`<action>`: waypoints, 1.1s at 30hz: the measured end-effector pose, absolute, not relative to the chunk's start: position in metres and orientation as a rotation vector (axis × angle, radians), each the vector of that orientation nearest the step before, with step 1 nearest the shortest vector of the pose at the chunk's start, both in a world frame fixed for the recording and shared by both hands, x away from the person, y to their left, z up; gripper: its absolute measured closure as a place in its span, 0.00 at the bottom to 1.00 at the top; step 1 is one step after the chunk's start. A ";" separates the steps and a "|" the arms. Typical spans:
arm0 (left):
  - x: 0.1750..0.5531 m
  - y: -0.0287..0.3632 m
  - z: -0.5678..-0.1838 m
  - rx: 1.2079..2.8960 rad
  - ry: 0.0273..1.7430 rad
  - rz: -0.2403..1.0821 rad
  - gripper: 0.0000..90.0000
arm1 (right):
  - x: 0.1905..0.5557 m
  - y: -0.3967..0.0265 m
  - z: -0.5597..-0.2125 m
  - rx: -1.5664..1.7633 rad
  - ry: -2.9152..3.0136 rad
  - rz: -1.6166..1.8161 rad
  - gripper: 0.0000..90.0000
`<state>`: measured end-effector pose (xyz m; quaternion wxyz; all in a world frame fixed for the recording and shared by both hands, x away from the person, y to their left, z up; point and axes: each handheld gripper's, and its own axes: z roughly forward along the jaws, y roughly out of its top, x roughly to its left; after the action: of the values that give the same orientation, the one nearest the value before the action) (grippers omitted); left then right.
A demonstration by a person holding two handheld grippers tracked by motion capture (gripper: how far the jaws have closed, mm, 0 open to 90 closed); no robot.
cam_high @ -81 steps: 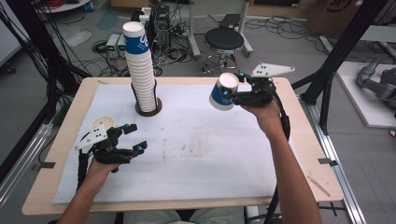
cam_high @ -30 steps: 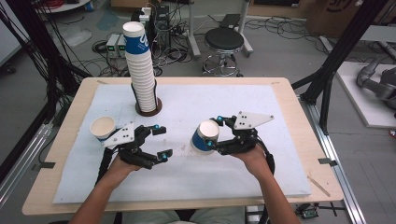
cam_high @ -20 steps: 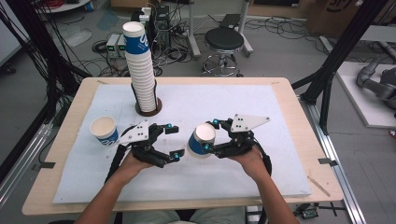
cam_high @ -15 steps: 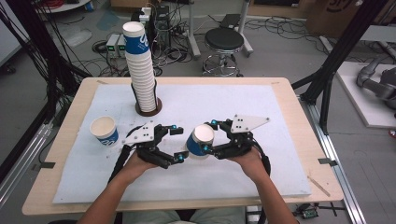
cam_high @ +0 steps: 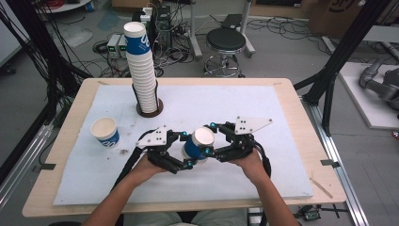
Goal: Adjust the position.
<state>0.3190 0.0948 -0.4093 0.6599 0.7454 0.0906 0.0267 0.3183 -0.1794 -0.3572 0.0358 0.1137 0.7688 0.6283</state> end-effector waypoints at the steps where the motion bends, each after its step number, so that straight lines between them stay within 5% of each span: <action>1: 0.319 0.095 -0.409 1.688 0.200 0.061 0.23 | 0.318 -0.180 -0.357 0.353 2.364 1.935 0.35; 10: 0.320 0.099 -0.408 1.751 0.184 0.095 0.33 | 0.321 -0.180 -0.359 0.368 2.403 1.890 0.35; 14: 0.320 0.101 -0.403 1.793 0.186 0.102 0.34 | 0.322 -0.179 -0.355 0.389 2.430 1.839 0.22; 33: 0.324 0.091 -0.370 2.119 0.130 0.130 0.34 | 0.335 -0.142 -0.315 0.044 2.861 1.077 0.28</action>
<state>0.3235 0.0910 -0.3700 0.4858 0.8708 0.0535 0.0533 0.3354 -0.1421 -0.3151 0.0423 0.0145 0.9349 0.3520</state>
